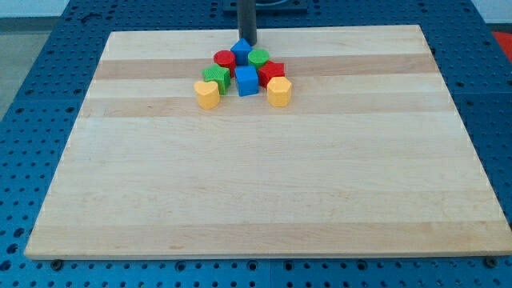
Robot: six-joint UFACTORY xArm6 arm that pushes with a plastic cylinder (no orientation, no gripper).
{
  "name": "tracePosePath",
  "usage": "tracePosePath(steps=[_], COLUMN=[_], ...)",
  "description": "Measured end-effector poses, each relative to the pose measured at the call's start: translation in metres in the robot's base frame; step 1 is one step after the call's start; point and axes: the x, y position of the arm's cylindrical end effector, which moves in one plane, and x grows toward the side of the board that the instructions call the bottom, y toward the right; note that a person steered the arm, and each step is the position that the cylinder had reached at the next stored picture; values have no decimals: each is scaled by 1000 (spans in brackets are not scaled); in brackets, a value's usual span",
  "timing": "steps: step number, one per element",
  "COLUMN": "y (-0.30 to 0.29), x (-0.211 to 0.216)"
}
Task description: Push blue triangle along with group of blocks a bit down
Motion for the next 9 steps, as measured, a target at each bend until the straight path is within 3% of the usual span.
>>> tracePosePath(steps=[4, 7, 9], y=[5, -27, -93], x=[16, 20, 24])
